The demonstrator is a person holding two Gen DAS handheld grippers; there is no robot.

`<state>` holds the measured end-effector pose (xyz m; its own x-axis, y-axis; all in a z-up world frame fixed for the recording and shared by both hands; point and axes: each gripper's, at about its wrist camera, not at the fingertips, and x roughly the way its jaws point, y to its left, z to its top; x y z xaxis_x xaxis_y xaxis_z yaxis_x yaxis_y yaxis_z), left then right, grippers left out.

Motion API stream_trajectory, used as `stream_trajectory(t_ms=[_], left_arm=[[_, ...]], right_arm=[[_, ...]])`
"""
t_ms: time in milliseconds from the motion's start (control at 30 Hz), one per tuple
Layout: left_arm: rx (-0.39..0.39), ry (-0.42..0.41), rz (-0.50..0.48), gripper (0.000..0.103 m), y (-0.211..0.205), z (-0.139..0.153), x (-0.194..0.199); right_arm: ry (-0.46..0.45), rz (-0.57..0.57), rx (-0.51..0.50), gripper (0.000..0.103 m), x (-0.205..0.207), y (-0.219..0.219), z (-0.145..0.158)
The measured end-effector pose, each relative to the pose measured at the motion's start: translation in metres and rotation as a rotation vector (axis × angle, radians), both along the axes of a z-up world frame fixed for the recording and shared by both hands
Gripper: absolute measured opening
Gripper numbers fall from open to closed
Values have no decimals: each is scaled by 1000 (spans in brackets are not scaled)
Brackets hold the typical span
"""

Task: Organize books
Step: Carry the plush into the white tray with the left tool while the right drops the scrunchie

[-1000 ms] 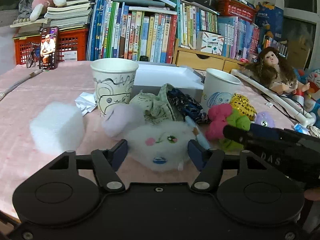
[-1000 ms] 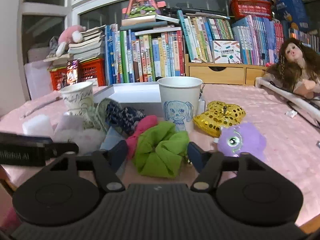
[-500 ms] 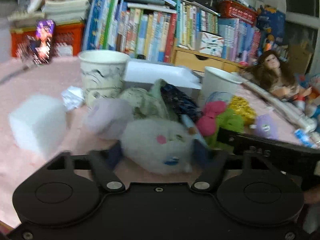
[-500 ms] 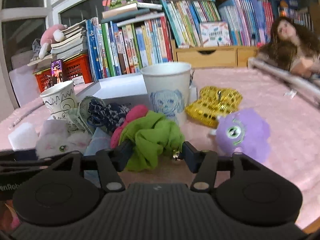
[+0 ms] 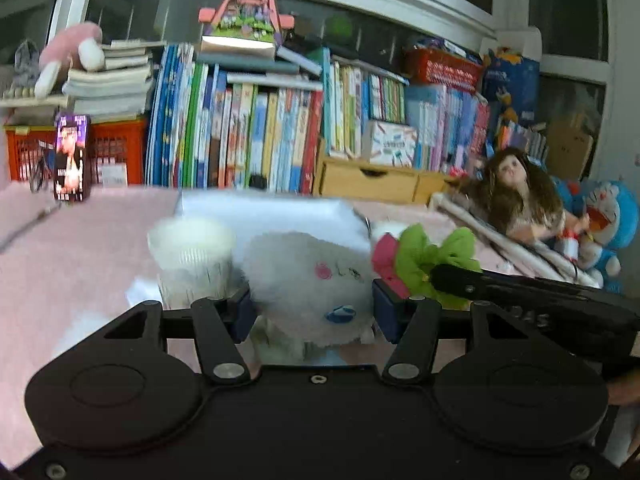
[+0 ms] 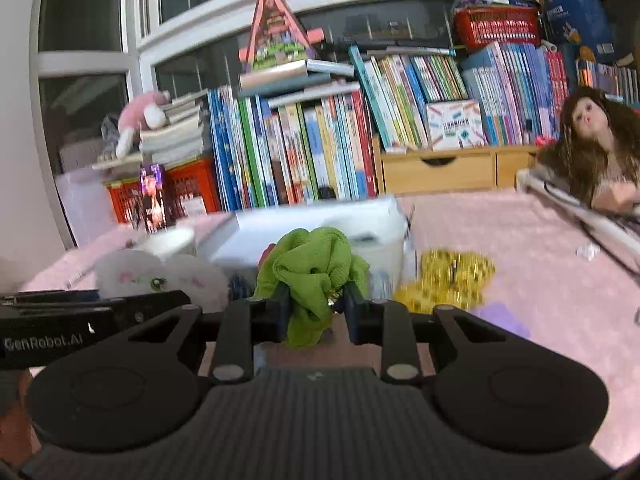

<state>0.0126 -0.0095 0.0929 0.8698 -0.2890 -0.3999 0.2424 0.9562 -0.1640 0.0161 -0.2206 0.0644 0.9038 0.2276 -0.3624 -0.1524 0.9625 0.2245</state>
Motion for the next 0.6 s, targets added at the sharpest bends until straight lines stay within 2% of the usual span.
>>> stream_trajectory(t_ms=[167,300,467,600], left_arm=[[-9,30,17,56,4,38,54],[-1,74,47,56,3,51,108],[-2,196,106,56,-1,39,182],[-1,303,129,56,-1,16,227]], right_arm=[[36,-13,81,32,42,-17,32],[67,-6,93,32,86,-23,48],[182,20,95,32,150,-22,42],[272,29,83,32,192,-18,26]])
